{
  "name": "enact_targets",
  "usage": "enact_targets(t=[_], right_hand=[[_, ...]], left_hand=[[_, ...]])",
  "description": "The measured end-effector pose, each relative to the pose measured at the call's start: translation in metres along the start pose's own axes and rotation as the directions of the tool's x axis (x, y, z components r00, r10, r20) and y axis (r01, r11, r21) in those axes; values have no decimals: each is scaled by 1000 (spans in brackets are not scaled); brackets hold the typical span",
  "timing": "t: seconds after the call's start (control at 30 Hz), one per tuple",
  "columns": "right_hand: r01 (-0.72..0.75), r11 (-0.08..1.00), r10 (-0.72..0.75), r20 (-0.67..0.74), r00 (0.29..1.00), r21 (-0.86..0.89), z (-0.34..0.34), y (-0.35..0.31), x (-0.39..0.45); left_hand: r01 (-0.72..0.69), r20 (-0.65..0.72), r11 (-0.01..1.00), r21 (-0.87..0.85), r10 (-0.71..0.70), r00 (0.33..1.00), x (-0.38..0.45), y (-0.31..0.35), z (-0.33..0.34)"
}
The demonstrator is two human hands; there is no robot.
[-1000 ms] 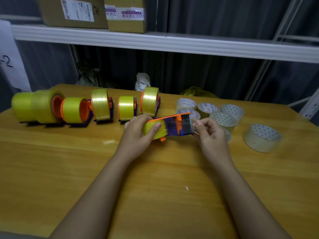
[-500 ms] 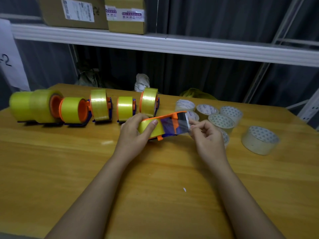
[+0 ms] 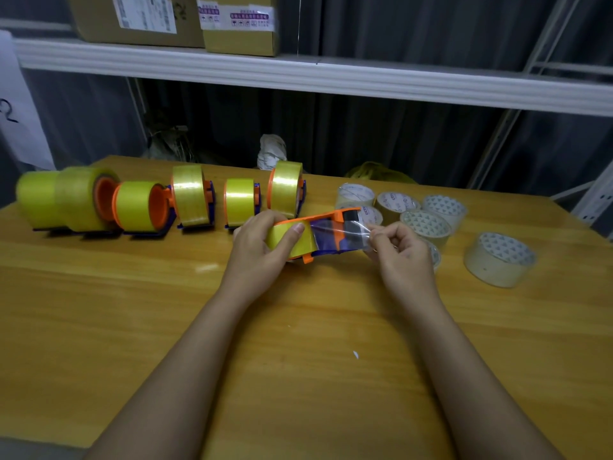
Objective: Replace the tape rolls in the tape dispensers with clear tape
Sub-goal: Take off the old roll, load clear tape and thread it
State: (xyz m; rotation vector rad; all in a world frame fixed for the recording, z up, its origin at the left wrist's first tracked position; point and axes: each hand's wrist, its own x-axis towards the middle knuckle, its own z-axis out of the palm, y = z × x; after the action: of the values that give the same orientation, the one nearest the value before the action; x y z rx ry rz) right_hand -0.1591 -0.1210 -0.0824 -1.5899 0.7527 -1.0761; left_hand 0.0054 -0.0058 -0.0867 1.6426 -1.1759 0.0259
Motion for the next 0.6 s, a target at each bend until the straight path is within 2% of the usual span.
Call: enact_targets(t=[0.4, 0.6], right_hand=[[-38, 996, 36, -25, 999, -75, -3, -1, 1], [-40, 997, 38, -31, 999, -60, -4, -3, 2]], left_hand=[[-1, 14, 1000, 4, 1, 1000, 0, -2, 0], [3, 29, 1000, 12, -4, 1000, -1, 0, 0]])
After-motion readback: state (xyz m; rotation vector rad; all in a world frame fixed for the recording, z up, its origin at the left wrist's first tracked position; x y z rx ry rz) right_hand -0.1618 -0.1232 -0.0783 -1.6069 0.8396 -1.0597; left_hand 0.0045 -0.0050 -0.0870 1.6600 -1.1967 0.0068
